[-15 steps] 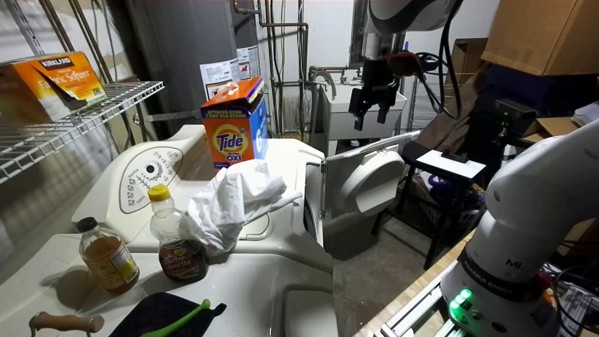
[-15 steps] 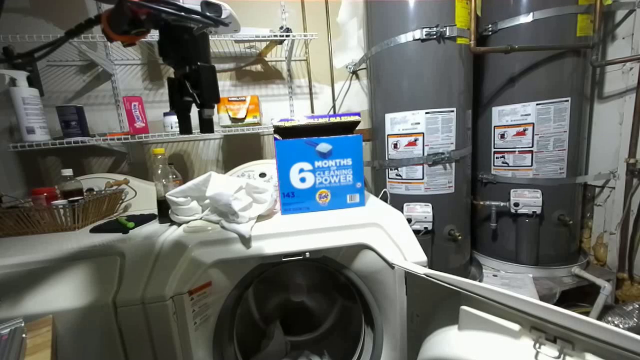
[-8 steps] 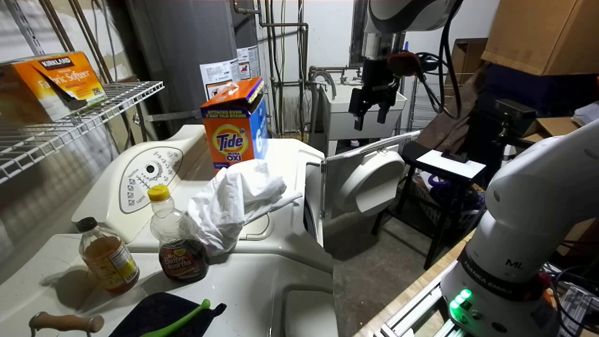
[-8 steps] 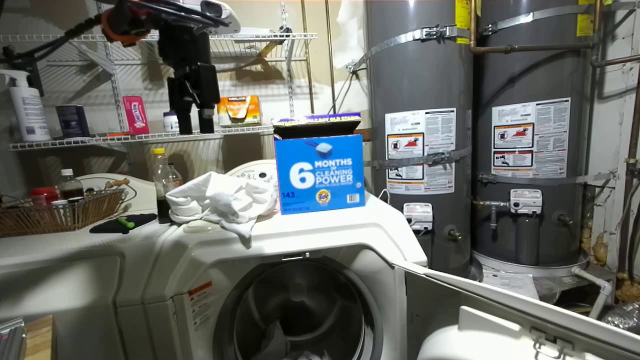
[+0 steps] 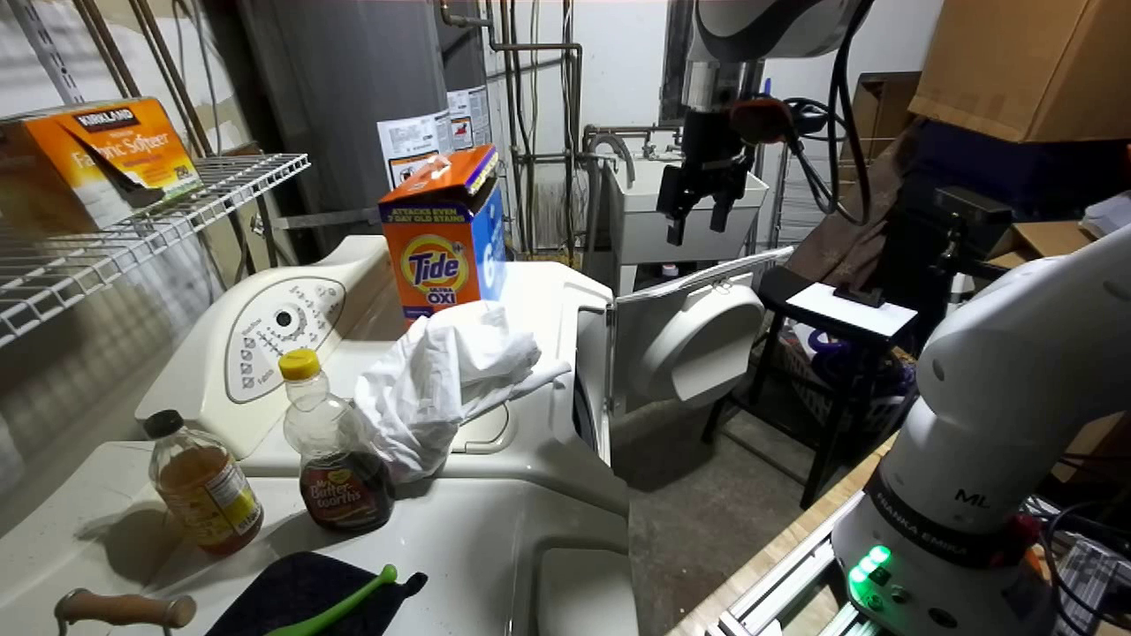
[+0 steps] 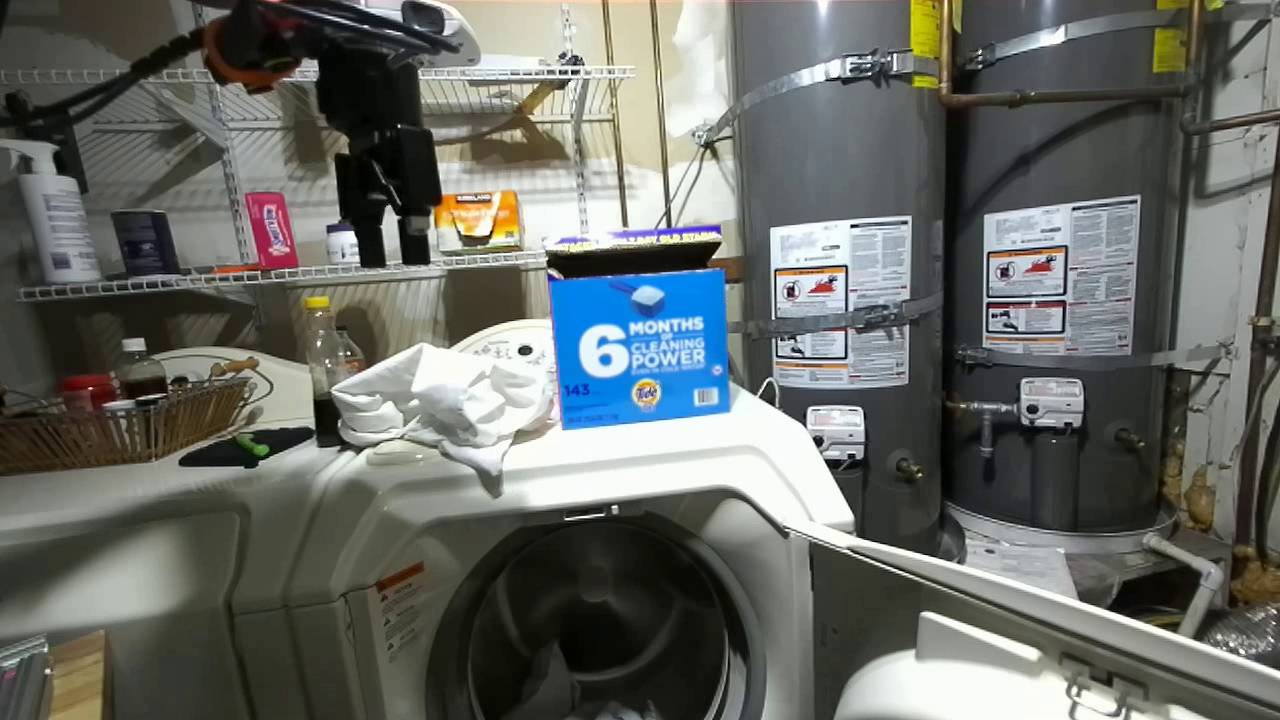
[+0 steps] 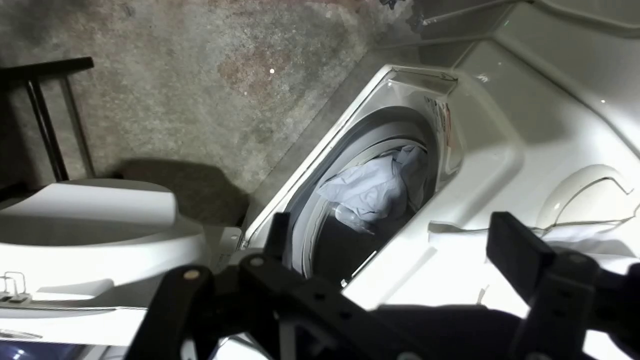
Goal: Pick up the white cloth from the top of the washing machine then place it inside the machine.
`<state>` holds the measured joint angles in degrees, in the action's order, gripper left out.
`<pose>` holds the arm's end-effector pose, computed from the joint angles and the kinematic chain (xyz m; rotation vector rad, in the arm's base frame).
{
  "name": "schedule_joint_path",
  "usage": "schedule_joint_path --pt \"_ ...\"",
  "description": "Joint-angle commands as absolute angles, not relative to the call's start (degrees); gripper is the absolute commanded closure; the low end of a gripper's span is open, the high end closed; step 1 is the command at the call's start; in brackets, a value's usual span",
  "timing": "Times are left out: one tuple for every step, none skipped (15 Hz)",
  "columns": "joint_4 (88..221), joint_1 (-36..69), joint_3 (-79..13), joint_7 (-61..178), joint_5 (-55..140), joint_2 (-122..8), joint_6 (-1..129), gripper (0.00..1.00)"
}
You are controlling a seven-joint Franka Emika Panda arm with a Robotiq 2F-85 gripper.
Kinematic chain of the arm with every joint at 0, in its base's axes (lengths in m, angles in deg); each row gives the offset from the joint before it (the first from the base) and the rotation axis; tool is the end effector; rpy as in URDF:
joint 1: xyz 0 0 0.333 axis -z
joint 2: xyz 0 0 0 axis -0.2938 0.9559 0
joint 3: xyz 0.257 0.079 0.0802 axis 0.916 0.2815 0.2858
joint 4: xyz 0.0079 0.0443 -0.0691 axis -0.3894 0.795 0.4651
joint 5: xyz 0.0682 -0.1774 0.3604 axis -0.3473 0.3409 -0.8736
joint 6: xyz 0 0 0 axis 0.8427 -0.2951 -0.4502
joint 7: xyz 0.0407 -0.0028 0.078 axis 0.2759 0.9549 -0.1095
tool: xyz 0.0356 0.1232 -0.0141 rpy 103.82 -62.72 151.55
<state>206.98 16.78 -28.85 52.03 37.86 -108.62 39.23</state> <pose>0.3976 0.0059 0.4229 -3.1172 -0.0385 -0.0095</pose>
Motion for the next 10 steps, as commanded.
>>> schedule_joint_path --pt "202.2 14.6 -26.9 51.8 37.7 -105.7 40.1 0.0" --pt "200.7 14.0 -26.5 51.8 37.5 -105.0 40.0 0.0" --pt "199.1 12.9 -26.1 50.9 37.1 -104.0 40.1 0.0" --pt "197.6 12.2 -25.7 50.9 36.9 -103.1 39.9 0.0" --pt "196.1 10.9 -25.4 49.7 36.1 -101.9 40.1 0.0" --pt "194.9 9.9 -25.2 48.8 35.6 -100.7 40.5 0.0" --pt "194.2 7.9 -25.1 46.3 34.1 -99.4 41.1 0.0" --pt "193.5 6.8 -25.1 44.7 33.0 -98.6 41.6 0.0" --pt "196.3 8.9 -24.8 48.0 35.4 -102.1 40.9 0.0" --pt "195.8 8.3 -24.5 47.9 35.2 -101.3 41.0 0.0"
